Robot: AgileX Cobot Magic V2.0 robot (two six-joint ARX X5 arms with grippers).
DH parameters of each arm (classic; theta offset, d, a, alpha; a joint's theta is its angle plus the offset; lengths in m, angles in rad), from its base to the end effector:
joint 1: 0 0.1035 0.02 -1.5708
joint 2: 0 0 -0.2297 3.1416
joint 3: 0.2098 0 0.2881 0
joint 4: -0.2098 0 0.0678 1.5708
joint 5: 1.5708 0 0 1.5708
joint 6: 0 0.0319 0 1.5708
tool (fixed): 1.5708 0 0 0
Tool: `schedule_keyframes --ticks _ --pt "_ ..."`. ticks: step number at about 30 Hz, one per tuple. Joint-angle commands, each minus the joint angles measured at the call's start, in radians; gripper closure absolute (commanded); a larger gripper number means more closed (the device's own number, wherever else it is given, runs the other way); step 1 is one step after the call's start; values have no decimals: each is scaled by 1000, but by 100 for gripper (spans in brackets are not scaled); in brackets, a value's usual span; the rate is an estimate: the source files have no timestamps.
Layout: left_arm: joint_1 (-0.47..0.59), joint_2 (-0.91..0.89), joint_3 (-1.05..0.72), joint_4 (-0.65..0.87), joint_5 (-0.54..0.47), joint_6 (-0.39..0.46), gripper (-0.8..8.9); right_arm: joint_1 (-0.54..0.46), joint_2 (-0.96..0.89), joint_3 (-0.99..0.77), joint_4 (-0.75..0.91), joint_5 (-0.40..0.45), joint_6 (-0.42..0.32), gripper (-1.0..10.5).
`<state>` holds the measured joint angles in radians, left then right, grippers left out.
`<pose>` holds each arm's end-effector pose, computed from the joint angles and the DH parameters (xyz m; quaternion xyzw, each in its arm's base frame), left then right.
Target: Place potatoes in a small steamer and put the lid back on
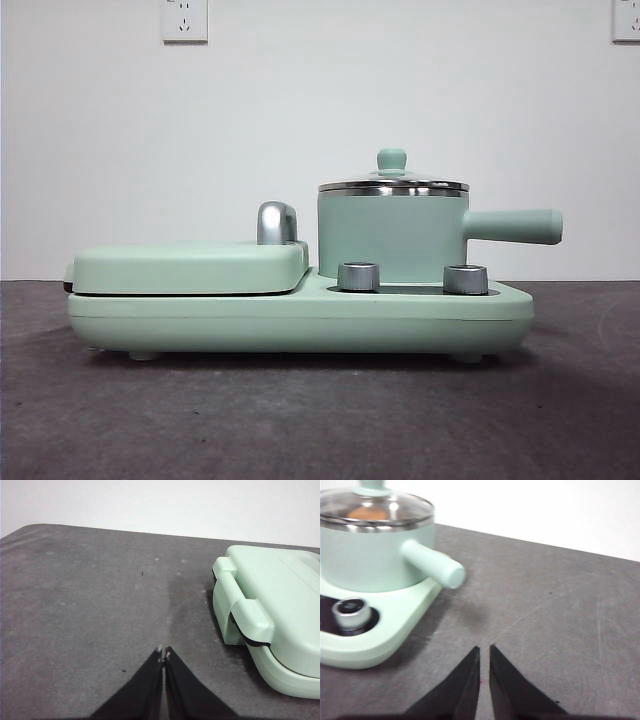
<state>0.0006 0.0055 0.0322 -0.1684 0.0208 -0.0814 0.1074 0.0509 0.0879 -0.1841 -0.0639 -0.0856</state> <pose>0.1691 -0.0006 0.1582 -0.0413 0.0711 -0.0072 0.9966 0.1673 0.0201 0.1710 -0.0441 0.0697 0.0884 0.9927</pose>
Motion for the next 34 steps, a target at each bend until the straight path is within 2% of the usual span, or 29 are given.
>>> schedule_keyframes --ticks 1,10,34 --pt "0 -1 -20 11 -2 -6 808 -18 -39 -54 69 -16 34 917" --pt "0 -1 -20 11 -2 -6 808 -34 -47 -76 102 -16 68 918" --pt "0 -1 -20 11 -2 -6 808 -31 -47 -76 104 -14 69 917"
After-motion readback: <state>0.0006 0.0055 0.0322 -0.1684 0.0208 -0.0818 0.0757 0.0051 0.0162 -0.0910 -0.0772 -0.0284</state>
